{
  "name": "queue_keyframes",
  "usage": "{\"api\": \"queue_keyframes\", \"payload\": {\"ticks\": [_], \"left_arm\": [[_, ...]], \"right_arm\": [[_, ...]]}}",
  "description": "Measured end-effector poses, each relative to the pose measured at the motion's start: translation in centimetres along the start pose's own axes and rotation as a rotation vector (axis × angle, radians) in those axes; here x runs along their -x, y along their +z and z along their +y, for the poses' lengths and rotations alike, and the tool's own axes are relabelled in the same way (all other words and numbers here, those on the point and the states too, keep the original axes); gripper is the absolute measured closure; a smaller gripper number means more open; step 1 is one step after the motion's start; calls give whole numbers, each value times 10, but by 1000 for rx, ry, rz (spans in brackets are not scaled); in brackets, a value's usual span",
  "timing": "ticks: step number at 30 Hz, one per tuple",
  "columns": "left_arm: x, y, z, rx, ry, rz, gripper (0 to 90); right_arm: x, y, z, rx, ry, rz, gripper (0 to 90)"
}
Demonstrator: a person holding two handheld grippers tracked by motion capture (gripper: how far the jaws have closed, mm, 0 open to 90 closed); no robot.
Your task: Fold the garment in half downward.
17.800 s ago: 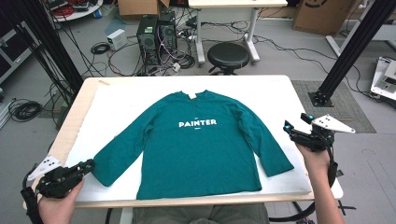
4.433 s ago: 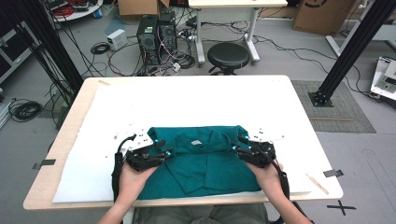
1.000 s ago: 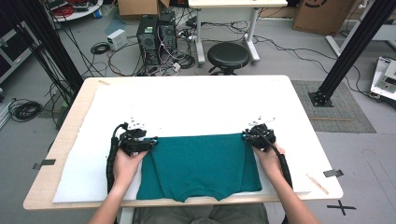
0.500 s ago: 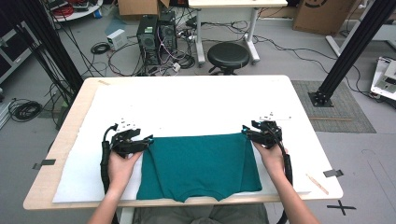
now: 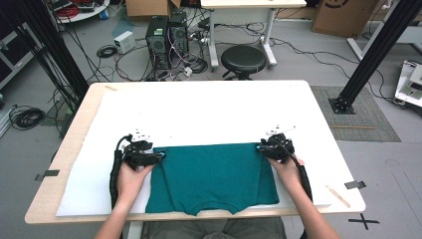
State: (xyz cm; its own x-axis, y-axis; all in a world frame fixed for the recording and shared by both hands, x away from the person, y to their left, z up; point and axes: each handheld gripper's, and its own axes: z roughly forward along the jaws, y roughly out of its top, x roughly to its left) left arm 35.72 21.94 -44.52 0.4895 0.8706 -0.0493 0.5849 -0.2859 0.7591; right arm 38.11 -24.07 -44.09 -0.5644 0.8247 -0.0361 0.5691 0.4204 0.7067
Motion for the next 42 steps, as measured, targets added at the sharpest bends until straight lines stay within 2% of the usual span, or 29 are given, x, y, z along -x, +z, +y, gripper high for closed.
{"api": "queue_keyframes", "payload": {"ticks": [2,4,6,8,10,12,14,15,16,17,18,19,20,21,22,23,25,27,30,34,37,42], "left_arm": [[-1,-1,0,12,2,21,391],[-3,0,0,15,-9,20,392],[-4,2,-1,9,-22,11,391],[-5,4,-1,6,-33,-1,391],[-6,5,-1,10,-42,-4,377],[-6,5,-1,8,-40,-5,378],[-6,5,-1,10,-45,-2,387],[-5,5,-1,12,-42,-6,399],[-5,5,-1,16,-37,-18,437],[-5,4,-1,20,-36,-54,502],[-4,5,-1,21,-34,-70,600],[-4,5,-1,19,-28,-71,646],[-1,6,0,22,-14,-88,698],[1,6,1,23,0,-84,744],[2,6,1,24,10,-81,767],[3,7,2,27,22,-79,791],[4,7,3,25,47,-70,811],[4,9,5,21,54,-69,819],[3,15,10,43,38,-71,823],[4,27,21,50,38,-71,824],[6,36,30,69,48,-65,824],[7,51,46,64,42,-59,824]], "right_arm": [[-1,-1,0,8,-8,-16,699],[-1,-1,0,8,-6,-12,684],[1,-2,1,22,2,-26,591],[4,-5,1,66,45,-36,518],[9,-6,1,96,110,-20,471],[13,-3,1,87,162,-10,401],[14,4,0,59,189,-15,345],[16,9,0,31,202,-7,346],[15,10,1,19,199,1,402],[15,9,1,15,187,25,524],[15,10,1,-7,183,52,555],[13,10,1,-7,162,36,596],[12,10,1,-13,151,27,666],[11,9,2,-24,129,30,720],[12,8,2,-26,132,56,795],[11,8,2,-28,122,68,814],[9,7,3,-25,90,46,835],[11,4,4,-7,84,28,840],[17,1,6,15,95,14,842],[29,1,7,24,116,-6,841],[38,3,10,17,107,-43,841],[51,7,20,12,96,-96,841]]}}
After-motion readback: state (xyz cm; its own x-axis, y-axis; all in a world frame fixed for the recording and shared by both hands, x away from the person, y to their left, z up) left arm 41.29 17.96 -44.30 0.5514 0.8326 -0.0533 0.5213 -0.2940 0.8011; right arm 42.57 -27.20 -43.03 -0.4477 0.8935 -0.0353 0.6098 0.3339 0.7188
